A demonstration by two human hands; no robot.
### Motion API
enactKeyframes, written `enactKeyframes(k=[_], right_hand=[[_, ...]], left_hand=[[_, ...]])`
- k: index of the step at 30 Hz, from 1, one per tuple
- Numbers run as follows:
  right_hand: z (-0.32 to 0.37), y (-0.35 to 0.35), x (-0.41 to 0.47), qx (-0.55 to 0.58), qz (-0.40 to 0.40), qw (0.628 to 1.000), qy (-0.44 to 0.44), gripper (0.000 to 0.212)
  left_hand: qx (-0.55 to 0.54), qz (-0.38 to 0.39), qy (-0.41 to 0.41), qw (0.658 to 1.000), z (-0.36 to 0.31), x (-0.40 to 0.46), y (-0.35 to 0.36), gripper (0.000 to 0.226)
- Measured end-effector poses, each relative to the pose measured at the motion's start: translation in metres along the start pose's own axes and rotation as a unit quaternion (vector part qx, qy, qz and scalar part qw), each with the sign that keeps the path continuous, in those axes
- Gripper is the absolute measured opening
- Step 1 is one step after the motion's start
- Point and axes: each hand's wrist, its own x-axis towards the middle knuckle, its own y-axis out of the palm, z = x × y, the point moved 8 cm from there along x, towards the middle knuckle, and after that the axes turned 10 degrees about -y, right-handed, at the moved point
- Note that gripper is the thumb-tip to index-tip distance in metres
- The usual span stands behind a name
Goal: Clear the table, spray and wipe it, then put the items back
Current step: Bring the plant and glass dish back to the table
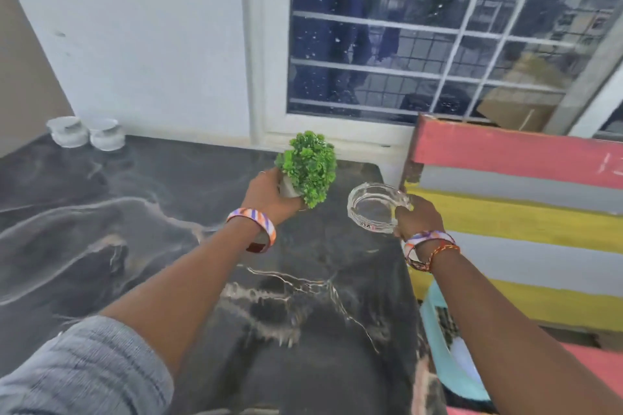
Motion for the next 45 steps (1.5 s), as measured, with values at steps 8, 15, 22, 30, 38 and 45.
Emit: enactKeyframes(k=[8, 15, 22, 30, 38, 45], right_hand=[[0.000, 0.095, 0.083, 0.082, 0.054, 0.992, 0.076, 0.029], [-0.025, 0.123, 0.131, 0.133, 0.007, 0.980, 0.151, 0.043], [-0.030, 0.122, 0.183, 0.120, 0.005, 0.981, 0.154, 0.044], [-0.037, 0.148, 0.213, 0.150, 0.007, 0.973, 0.173, 0.039], [-0.046, 0.162, 0.218, 0.149, 0.026, 0.969, 0.197, 0.051], [-0.039, 0.157, 0.211, 0.140, 0.053, 0.966, 0.210, 0.044]], left_hand=[[0.006, -0.036, -0.071, 0.997, 0.049, 0.079, -0.019, 0.044], [-0.021, -0.045, -0.118, 0.992, 0.065, 0.126, -0.010, 0.037], [-0.005, 0.011, -0.120, 0.993, 0.069, 0.188, 0.025, 0.038], [-0.017, 0.066, -0.085, 0.994, 0.080, 0.241, 0.063, 0.048], [-0.057, 0.053, -0.105, 0.991, 0.093, 0.249, 0.072, 0.044], [-0.007, 0.043, -0.118, 0.992, 0.097, 0.243, 0.068, 0.048]])
